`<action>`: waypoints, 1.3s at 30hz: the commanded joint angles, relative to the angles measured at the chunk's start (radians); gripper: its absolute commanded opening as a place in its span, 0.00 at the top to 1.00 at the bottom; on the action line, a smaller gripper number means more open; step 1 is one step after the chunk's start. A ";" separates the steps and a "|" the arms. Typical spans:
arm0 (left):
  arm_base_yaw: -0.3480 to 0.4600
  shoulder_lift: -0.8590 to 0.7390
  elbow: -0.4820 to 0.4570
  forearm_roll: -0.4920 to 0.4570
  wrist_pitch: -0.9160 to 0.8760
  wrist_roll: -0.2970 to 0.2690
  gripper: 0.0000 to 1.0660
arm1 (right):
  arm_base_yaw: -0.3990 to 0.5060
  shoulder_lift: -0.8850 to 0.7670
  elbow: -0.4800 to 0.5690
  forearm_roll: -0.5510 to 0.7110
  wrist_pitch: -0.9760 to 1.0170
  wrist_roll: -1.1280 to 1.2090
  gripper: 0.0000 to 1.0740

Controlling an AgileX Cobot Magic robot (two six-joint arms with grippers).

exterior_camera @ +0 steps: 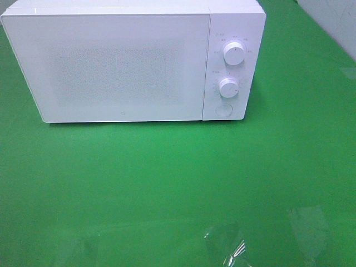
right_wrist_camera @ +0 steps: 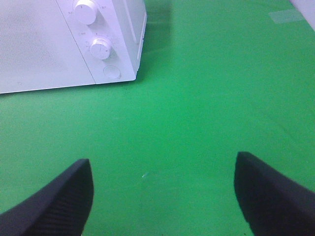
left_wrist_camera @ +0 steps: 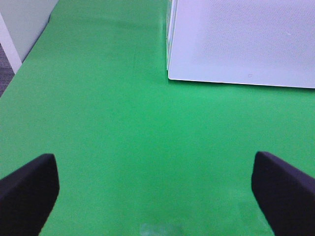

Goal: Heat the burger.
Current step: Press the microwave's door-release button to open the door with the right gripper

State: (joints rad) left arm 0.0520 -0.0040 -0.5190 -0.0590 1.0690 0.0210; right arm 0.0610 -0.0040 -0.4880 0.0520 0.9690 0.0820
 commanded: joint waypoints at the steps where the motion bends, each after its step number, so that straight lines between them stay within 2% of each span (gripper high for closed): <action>1: 0.002 -0.017 0.003 0.002 0.000 -0.006 0.07 | -0.006 -0.026 0.002 0.005 -0.012 -0.003 0.29; 12: 0.002 -0.017 0.003 0.002 0.000 -0.006 0.07 | -0.006 0.008 -0.025 0.003 -0.076 -0.006 0.29; 39: 0.002 -0.017 0.003 0.002 0.000 -0.006 0.07 | -0.006 0.553 -0.024 0.001 -0.557 -0.006 0.29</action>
State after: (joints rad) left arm 0.0520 -0.0040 -0.5190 -0.0590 1.0690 0.0210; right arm 0.0610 0.5420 -0.5090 0.0550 0.4360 0.0820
